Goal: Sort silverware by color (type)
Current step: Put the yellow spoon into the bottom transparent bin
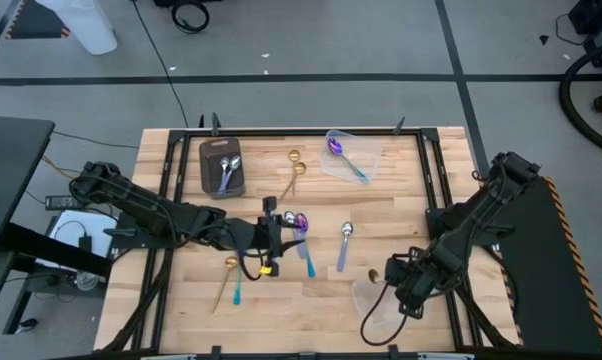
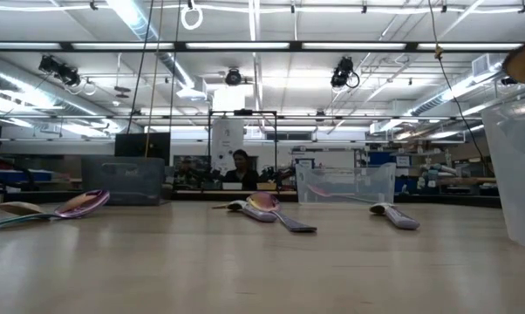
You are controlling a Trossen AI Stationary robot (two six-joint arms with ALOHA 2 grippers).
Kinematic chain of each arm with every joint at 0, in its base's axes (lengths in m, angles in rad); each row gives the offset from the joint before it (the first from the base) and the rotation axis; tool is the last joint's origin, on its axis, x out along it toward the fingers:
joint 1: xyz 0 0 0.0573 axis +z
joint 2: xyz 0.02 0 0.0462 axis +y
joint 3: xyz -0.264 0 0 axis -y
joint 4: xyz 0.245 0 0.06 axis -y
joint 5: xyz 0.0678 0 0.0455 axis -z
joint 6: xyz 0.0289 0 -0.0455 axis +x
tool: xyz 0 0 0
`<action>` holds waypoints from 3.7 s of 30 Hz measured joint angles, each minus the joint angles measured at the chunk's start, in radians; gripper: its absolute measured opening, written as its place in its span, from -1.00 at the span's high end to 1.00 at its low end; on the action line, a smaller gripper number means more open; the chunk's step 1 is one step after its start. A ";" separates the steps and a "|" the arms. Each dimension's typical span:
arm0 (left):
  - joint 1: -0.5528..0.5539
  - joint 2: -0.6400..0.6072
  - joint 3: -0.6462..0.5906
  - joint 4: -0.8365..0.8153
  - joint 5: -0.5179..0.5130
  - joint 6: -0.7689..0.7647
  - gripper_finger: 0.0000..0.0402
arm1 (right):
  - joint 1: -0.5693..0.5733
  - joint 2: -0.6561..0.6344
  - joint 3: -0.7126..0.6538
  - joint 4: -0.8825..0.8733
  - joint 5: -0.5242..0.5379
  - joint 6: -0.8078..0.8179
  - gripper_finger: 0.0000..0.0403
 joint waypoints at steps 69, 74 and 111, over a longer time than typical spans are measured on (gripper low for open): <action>0.179 0.091 0.000 -0.147 -0.013 -0.482 0.28 | -0.148 -0.022 0.076 0.001 0.487 -0.553 0.44; 0.264 0.169 0.000 -0.144 -0.013 -0.538 0.28 | -0.148 -0.017 0.061 0.024 0.507 -0.558 0.44; 0.589 0.488 0.001 -0.171 0.202 -0.725 0.29 | -0.143 -0.016 -0.002 0.135 0.552 -0.632 0.44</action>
